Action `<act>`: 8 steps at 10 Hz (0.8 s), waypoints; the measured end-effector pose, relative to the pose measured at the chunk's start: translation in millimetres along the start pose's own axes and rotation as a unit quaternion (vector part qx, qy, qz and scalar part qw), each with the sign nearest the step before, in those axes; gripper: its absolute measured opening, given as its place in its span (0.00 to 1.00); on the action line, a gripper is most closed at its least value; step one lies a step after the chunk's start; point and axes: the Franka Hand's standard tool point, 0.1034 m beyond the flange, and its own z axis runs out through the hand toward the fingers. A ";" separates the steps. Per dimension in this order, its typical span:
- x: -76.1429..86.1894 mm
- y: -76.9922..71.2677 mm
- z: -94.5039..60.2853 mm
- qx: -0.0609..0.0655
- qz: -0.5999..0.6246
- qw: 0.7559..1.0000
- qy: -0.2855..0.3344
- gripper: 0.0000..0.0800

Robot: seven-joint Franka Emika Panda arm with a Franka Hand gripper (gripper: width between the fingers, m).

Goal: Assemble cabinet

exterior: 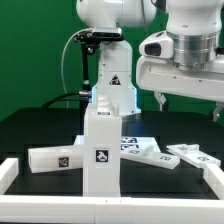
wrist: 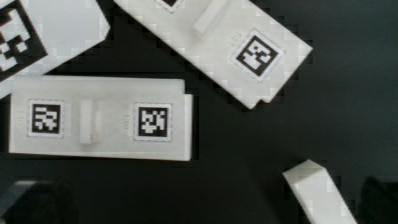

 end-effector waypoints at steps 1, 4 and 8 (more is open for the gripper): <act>0.0 0.0 0.0 0.000 0.000 1.000 0.000 1.00; 10.6 6.5 -20.6 -0.036 -0.066 0.997 -0.009 1.00; 23.1 -9.9 -35.9 -0.053 -0.118 0.991 -0.019 1.00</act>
Offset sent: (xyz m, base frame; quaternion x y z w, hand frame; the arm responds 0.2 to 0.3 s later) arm 0.0320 -0.0263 0.0330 -0.1102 -0.0048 -0.1486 0.9827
